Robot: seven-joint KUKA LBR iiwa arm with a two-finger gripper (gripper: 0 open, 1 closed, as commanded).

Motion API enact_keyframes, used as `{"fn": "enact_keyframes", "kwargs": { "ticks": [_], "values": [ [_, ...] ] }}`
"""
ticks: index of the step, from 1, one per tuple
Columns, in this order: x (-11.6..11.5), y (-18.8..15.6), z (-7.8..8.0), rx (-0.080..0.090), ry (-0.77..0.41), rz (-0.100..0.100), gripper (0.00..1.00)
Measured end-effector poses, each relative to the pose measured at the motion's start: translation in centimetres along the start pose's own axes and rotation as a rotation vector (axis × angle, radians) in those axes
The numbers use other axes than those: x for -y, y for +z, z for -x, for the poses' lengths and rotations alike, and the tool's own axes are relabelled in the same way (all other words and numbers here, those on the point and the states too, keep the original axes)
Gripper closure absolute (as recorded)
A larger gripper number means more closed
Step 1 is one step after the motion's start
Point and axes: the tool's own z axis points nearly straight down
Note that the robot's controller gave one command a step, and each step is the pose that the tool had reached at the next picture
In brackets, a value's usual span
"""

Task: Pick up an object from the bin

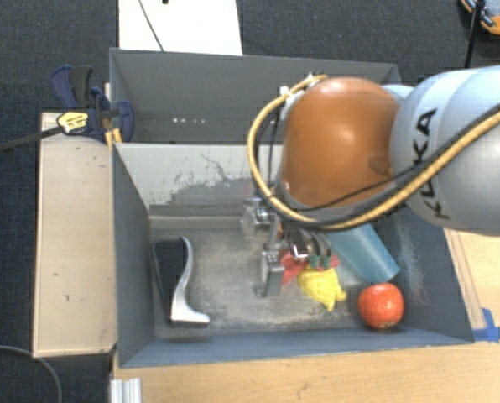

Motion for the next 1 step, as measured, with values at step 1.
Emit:
{"fn": "enact_keyframes", "kwargs": {
  "ticks": [1],
  "values": [
    [0.66,-2.08,1.03,0.003,0.070,-0.001,0.00]
  ]
}}
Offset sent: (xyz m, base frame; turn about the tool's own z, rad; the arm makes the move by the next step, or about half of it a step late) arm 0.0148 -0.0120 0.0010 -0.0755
